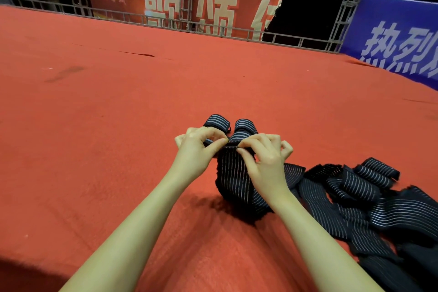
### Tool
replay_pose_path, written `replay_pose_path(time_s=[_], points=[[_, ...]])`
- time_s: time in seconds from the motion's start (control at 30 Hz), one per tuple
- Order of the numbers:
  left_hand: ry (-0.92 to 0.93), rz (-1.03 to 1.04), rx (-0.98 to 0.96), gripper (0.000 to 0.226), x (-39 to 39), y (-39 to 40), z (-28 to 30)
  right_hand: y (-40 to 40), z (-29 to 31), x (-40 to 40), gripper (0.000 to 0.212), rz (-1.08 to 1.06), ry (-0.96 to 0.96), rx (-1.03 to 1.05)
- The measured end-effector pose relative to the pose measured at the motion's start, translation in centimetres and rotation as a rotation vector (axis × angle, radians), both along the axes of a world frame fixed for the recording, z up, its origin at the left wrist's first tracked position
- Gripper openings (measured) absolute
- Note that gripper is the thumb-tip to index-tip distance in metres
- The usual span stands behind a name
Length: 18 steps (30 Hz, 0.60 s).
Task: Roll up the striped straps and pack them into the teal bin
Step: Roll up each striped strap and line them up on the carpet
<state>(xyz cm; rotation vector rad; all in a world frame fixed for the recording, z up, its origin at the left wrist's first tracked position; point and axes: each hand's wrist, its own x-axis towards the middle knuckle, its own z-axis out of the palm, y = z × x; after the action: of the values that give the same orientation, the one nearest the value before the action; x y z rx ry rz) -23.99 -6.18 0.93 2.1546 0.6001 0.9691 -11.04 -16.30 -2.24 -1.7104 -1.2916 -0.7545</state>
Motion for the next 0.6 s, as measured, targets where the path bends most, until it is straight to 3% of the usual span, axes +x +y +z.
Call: replay_pose_path(time_s=[0.4, 0.6], points=[[-0.009, -0.022, -0.044, 0.025, 0.0, -0.2, 0.2, 0.0, 0.1, -0.2, 0.005, 0.074, 0.131, -0.011], [-0.082, -0.082, -0.003, 0.005, -0.1, -0.4, -0.9, 0.0, 0.5, -0.2, 0.008, 0.109, 0.164, 0.033]])
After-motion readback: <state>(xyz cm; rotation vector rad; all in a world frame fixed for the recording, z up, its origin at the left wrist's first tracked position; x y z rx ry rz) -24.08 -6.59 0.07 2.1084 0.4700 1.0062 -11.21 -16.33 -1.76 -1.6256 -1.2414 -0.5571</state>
